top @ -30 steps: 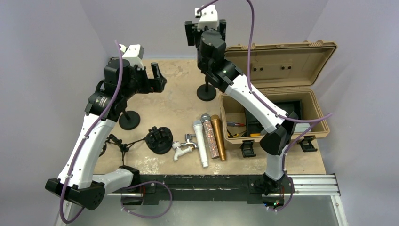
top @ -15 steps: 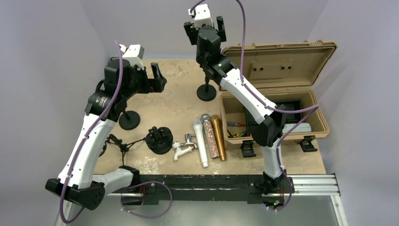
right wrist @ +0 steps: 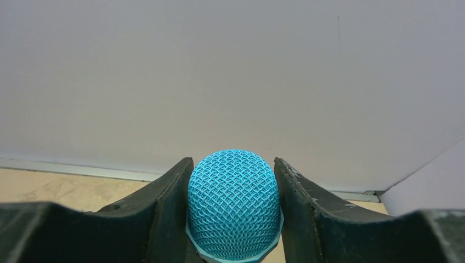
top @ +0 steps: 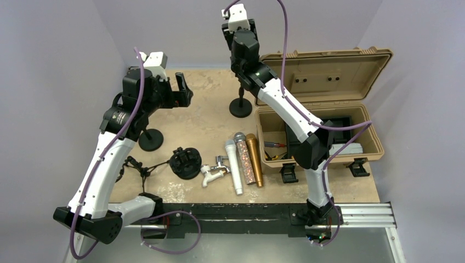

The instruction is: Remove the microphone from the stand

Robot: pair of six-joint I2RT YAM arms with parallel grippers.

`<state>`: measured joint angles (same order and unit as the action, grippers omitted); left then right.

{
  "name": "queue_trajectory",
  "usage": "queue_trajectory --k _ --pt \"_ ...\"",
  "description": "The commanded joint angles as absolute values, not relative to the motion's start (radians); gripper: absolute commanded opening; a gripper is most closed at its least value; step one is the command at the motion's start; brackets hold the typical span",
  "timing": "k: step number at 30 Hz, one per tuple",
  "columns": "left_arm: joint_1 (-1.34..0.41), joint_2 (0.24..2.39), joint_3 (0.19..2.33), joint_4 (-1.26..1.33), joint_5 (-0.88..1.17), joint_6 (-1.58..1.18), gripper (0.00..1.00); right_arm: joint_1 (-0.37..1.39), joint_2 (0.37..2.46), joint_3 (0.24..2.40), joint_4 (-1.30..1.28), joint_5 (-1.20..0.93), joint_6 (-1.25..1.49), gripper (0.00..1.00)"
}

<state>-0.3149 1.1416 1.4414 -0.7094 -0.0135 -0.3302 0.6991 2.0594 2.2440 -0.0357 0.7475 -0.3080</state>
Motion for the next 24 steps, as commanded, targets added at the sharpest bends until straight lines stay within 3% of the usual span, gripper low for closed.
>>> queue_trajectory --k 1,11,24 --pt "-0.316 1.142 1.434 -0.662 -0.043 -0.321 0.98 0.699 2.051 2.266 0.018 0.72 -0.294 0.41" --pt "-0.316 1.143 1.427 -0.656 -0.056 -0.312 0.98 0.741 1.997 2.233 -0.004 0.546 -0.295 0.15" --pt "-0.316 1.141 1.39 -0.609 -0.008 -0.287 0.99 0.902 1.918 2.179 -0.03 0.281 -0.341 0.15"
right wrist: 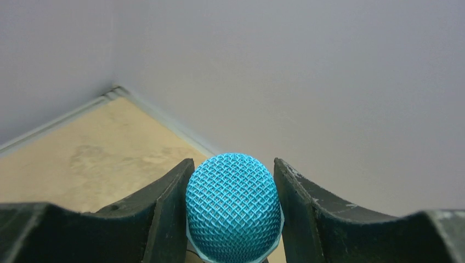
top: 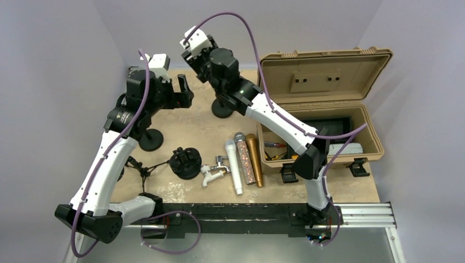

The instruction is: Remove the microphone from the stand

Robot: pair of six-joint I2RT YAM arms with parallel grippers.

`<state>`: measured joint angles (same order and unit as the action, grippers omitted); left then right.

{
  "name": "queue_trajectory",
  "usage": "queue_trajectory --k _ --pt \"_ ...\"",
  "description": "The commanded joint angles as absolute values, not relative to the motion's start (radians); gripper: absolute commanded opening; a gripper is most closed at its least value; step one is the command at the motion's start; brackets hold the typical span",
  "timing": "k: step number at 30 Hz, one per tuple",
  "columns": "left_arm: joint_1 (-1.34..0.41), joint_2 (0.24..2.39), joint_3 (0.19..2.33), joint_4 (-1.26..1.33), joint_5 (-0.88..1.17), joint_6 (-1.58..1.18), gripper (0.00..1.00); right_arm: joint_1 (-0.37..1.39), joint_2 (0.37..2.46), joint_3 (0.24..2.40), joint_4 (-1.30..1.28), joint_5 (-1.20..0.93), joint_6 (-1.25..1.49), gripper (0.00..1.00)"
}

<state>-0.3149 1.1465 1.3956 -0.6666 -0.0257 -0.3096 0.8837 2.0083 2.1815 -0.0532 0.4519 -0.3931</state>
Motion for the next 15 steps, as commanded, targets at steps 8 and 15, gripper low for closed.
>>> queue_trajectory --k 8,15 --pt "-0.316 1.067 1.351 -0.584 -0.103 -0.305 0.99 0.902 1.831 2.071 -0.014 0.052 -0.359 0.17" --pt "-0.316 0.96 1.28 -0.515 -0.2 -0.3 0.98 0.9 1.8 2.051 -0.033 -0.125 -0.39 0.18"
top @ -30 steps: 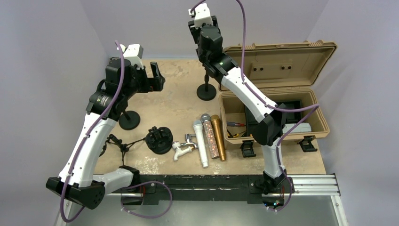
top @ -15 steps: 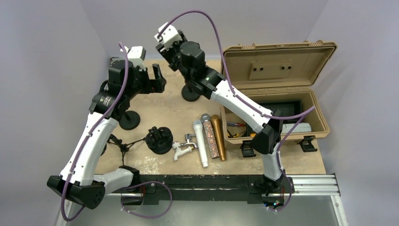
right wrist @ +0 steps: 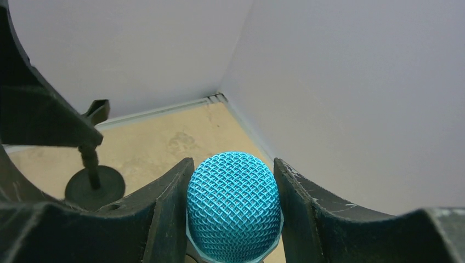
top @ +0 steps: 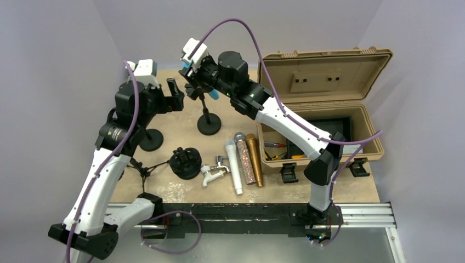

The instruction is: Remove the microphone from the stand

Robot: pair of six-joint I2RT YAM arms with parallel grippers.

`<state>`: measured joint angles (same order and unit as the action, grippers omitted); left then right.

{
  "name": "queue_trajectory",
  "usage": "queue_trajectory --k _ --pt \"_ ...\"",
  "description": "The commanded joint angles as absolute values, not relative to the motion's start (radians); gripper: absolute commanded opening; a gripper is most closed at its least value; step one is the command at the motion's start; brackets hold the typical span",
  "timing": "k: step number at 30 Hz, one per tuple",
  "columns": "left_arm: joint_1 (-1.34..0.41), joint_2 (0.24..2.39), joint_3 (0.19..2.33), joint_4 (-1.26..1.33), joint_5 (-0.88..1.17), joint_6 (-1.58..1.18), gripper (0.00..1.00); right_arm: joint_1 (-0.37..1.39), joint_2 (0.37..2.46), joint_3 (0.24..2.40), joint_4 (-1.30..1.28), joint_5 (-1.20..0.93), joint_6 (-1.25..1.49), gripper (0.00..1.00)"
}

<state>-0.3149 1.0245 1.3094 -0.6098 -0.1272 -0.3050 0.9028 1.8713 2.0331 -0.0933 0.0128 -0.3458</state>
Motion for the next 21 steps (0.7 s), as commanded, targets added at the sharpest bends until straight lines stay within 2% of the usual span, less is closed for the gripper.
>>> queue_trajectory --k 1,15,21 --pt "-0.316 0.949 1.27 -0.503 -0.205 -0.296 0.98 0.899 1.804 2.061 -0.05 -0.148 -0.402 0.18" --pt "-0.316 0.929 1.221 -0.441 -0.188 -0.266 0.98 0.788 1.82 2.106 -0.091 -0.45 -0.32 0.19" --pt "-0.316 0.936 1.205 -0.408 -0.141 -0.235 0.96 0.783 1.823 2.112 -0.101 -0.429 -0.319 0.18"
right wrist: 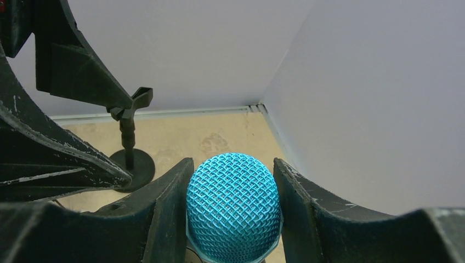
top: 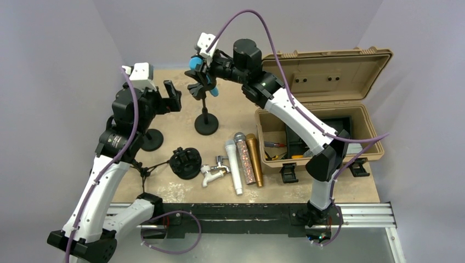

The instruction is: Remove the microphone from the stand

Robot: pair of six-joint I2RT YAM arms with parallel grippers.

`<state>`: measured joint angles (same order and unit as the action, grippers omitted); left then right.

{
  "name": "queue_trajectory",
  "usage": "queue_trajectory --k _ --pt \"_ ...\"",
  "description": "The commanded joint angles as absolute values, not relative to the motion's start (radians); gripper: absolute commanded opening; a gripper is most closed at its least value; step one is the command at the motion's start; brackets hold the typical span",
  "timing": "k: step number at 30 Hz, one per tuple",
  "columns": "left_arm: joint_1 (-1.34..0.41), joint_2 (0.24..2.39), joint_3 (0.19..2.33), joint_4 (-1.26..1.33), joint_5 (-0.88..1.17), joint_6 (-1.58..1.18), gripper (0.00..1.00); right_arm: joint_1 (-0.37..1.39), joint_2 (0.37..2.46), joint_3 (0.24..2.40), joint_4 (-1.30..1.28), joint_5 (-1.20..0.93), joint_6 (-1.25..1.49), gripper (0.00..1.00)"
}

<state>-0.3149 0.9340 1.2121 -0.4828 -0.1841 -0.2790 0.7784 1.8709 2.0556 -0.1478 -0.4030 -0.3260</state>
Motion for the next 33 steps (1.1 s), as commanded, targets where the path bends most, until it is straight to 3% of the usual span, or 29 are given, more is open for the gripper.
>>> queue_trajectory --k 1,12,16,21,27,33 --pt "-0.316 0.94 1.205 -0.403 -0.123 -0.228 0.95 0.781 1.827 2.112 -0.1 -0.429 -0.318 0.18" --pt "-0.3 0.98 1.145 -0.276 0.145 -0.141 0.95 0.755 1.907 2.206 -0.076 -0.45 -0.285 0.19" --pt "-0.232 1.067 1.167 -0.25 0.338 -0.16 1.0 0.743 1.918 2.206 -0.077 -0.457 -0.282 0.19" --pt "-0.179 1.138 1.151 -0.165 0.542 -0.161 0.99 0.723 1.889 2.156 -0.04 -0.443 -0.269 0.19" --pt "-0.173 1.191 1.153 -0.134 0.642 -0.122 0.97 0.719 1.875 2.116 -0.013 -0.424 -0.259 0.2" --pt "-0.172 1.227 1.161 -0.145 0.597 -0.052 0.95 0.719 1.886 2.115 -0.005 -0.437 -0.247 0.2"
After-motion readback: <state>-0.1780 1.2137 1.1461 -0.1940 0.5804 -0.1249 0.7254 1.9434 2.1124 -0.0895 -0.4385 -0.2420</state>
